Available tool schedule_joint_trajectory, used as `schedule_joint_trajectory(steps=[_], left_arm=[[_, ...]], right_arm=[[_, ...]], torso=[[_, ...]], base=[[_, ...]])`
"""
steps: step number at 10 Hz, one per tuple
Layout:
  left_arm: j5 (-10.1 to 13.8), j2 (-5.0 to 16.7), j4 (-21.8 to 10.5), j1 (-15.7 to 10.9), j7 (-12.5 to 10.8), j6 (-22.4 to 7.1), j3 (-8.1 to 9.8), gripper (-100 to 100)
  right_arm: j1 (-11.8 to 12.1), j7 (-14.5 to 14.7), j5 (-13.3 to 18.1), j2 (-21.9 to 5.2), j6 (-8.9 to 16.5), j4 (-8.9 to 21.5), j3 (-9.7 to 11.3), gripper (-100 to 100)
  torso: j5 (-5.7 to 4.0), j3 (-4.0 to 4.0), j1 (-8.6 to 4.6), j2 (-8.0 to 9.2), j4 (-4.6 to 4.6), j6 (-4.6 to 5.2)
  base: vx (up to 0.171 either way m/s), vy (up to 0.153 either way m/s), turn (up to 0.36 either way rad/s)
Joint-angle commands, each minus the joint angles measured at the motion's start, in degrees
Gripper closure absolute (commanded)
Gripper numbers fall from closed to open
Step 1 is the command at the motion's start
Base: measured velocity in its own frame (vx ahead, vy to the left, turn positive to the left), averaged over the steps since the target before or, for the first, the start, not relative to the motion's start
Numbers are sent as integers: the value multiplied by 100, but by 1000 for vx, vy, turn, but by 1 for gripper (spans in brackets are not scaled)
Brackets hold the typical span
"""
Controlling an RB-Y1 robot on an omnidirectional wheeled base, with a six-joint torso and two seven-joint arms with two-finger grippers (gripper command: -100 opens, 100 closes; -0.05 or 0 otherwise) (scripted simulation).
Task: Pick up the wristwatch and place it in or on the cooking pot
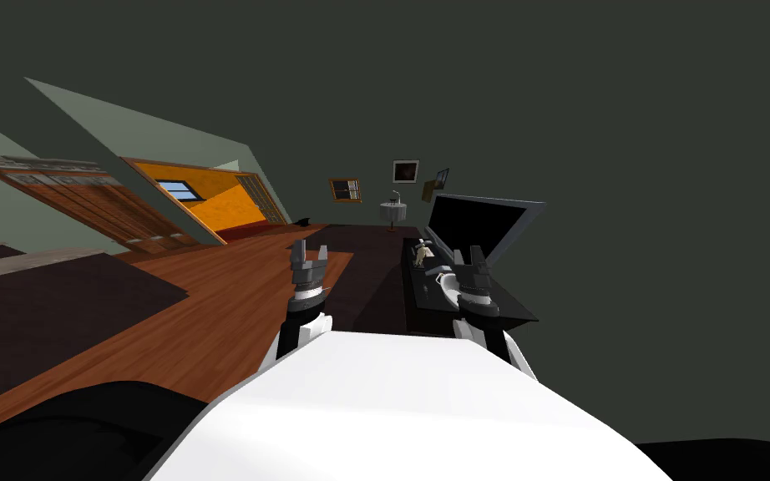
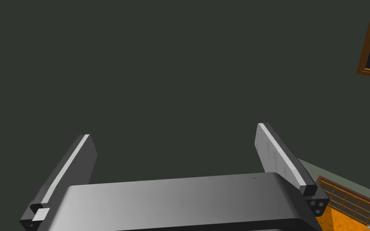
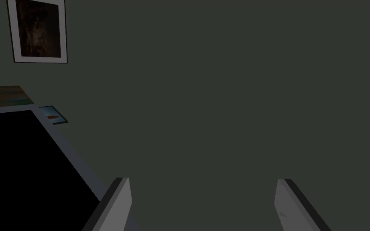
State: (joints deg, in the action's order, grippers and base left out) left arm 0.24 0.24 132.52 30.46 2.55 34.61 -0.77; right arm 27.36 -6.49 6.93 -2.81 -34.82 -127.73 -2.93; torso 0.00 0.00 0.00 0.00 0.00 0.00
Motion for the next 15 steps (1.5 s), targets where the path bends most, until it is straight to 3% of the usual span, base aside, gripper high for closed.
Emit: schedule_joint_trajectory(steps=[1,5,6,7,8,14,15], left_arm=[[0,0,0,0,0,0,0,0],[0,0,0,0,0,0,0,0],[0,0,0,0,0,0,0,0],[0,0,0,0,0,0,0,0],[0,0,0,0,0,0,0,0],[0,0,0,0,0,0,0,0],[0,0,0,0,0,0,0,0]], right_arm=[[52,0,80,-166,57,41,35,-100],[331,24,511,-680,429,362,256,-100],[331,24,511,-680,429,362,256,-100],[438,49,692,-880,630,553,378,-100],[438,49,692,-880,630,553,378,-100],[662,175,1122,-1469,1298,1251,796,-100],[662,175,1122,-1469,1298,1251,796,-100]], torso=[[0,0,0,0,0,0],[-2,7,-9,13,3,0],[-3,8,-10,13,3,0],[-2,7,-9,12,3,1],[-2,7,-9,12,2,0],[-2,0,-6,1,0,-1],[-2,1,-9,1,0,0]], base=[[-11,-5,-14],[-34,-18,-10],[-26,-19,7],[-23,-21,39],[-23,-17,17],[-8,-14,62],[-1,-17,33]])
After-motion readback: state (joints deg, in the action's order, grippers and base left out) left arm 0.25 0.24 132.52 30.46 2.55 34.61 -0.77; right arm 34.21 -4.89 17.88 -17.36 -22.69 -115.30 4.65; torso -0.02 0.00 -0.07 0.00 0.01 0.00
